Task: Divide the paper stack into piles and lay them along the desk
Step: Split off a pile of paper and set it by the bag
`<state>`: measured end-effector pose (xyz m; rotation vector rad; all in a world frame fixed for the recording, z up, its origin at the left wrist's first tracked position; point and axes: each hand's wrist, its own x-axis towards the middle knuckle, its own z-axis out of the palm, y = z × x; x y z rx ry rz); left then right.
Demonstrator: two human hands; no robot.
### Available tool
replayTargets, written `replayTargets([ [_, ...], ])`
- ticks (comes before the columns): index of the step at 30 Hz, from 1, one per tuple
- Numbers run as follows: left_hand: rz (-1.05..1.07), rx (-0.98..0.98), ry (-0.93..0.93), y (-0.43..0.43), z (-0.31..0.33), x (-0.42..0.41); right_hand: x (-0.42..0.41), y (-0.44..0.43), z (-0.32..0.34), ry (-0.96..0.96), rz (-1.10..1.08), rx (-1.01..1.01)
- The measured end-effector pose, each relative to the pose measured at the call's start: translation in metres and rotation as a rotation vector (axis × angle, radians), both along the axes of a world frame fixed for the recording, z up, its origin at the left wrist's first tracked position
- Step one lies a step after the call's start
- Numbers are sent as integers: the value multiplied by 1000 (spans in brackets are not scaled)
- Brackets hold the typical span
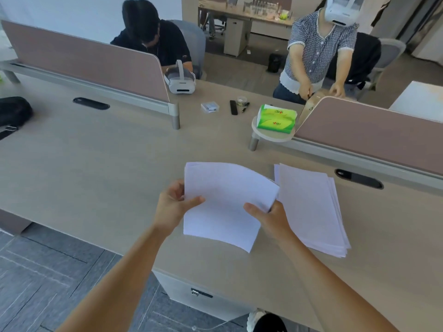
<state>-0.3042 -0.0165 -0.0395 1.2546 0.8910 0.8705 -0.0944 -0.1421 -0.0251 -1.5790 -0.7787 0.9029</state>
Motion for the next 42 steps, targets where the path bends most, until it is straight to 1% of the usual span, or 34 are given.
replayTargets([
  [3,9,-15,2,0,15,8,0,4,9,21,-47,19],
  [6,47,-1,32,-2,24,14,-6,10,18,-38,-78,60],
  [8,59,13,0,-2,27,12,-4,11,21,-49,-66,73],
  [11,53,25,-11,-3,27,4,2,7,21,-21,-22,40],
  [15,57,13,27,-4,29,9,9,5,24,2,37,6],
  [18,43,-4,22,-5,36,21,9,9,29,9,30,2],
  [23,104,-4,9,-1,45,28,15,13,39,26,18,22],
  [25,93,-1,9,3,42,24,20,14,38,17,41,17],
  [29,51,-56,16,5,32,18,31,15,33,32,77,7],
  [33,-2,-54,23,3,31,23,31,15,36,4,113,48],
  [36,27,-66,9,5,32,25,27,16,38,90,35,84],
  [42,39,-66,8,3,32,24,26,21,46,93,-1,89],
])
